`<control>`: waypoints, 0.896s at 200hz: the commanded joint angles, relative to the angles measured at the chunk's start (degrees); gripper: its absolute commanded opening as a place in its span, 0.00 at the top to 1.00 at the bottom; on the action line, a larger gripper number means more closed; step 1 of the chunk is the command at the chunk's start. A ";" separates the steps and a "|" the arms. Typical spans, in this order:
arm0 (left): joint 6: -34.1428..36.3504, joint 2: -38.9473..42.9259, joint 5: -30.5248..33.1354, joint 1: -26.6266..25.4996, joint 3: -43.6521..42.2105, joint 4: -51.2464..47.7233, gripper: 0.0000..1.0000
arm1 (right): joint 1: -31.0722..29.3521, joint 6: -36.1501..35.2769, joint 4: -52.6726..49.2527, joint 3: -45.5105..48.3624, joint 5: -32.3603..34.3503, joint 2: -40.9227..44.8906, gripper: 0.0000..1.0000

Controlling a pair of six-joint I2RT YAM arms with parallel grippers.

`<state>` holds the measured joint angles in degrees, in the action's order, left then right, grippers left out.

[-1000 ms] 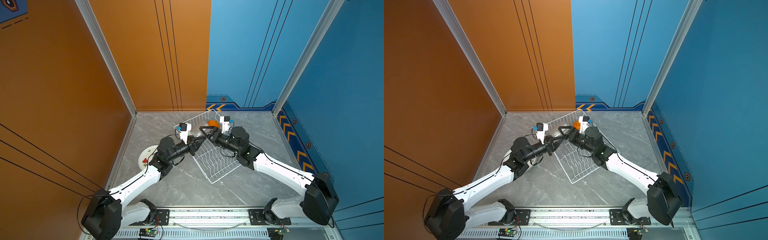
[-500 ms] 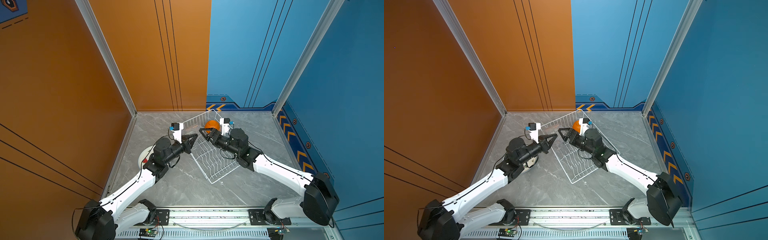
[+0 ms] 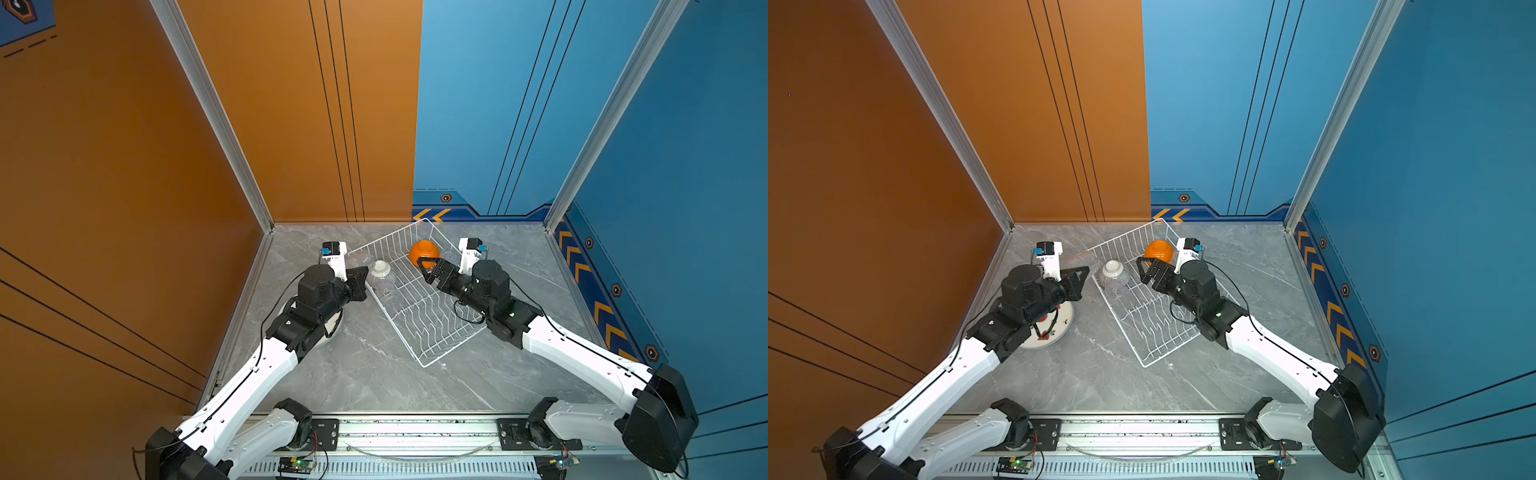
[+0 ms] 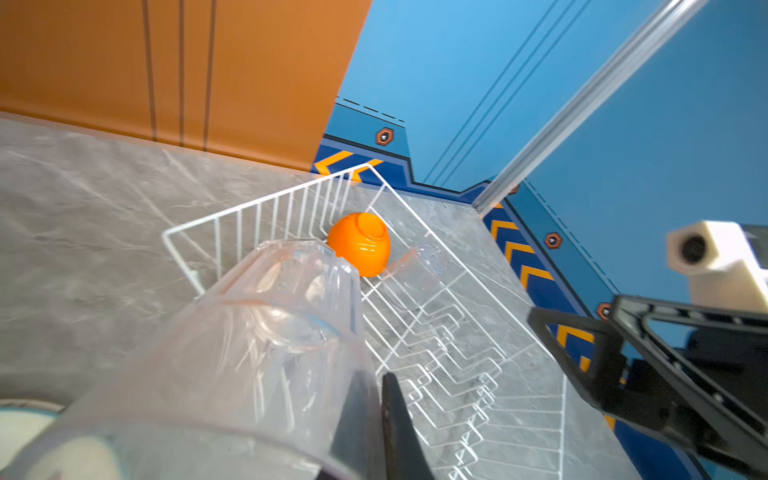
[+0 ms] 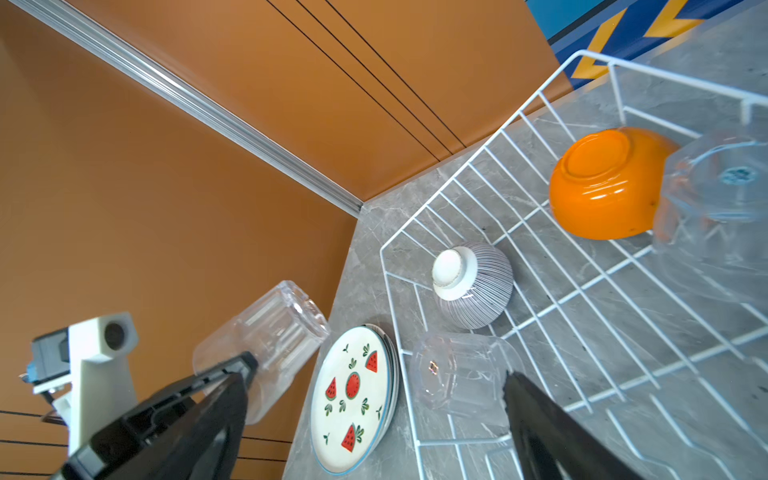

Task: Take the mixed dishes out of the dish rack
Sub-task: 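Carry the cup to the table corner with the left gripper while the right releases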

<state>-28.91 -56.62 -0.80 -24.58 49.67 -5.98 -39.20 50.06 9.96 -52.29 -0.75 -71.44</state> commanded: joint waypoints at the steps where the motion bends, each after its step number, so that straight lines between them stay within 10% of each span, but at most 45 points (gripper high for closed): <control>1: 1.73 0.00 5.01 4.25 5.28 -13.54 1.00 | -0.61 -7.10 -8.56 -1.35 8.31 1.75 0.03; 75: 7.29 -16.12 5.43 19.78 21.65 -25.08 1.00 | -3.07 -15.64 -17.01 -2.03 15.83 1.48 0.02; 179: 12.84 -54.54 3.83 24.27 54.95 -42.88 1.00 | -1.41 -20.53 -21.99 0.15 11.57 3.48 0.00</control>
<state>-18.31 -107.31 3.20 -1.39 99.72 -42.50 -40.71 31.27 -10.37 -52.90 12.51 -70.08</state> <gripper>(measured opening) 0.080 0.997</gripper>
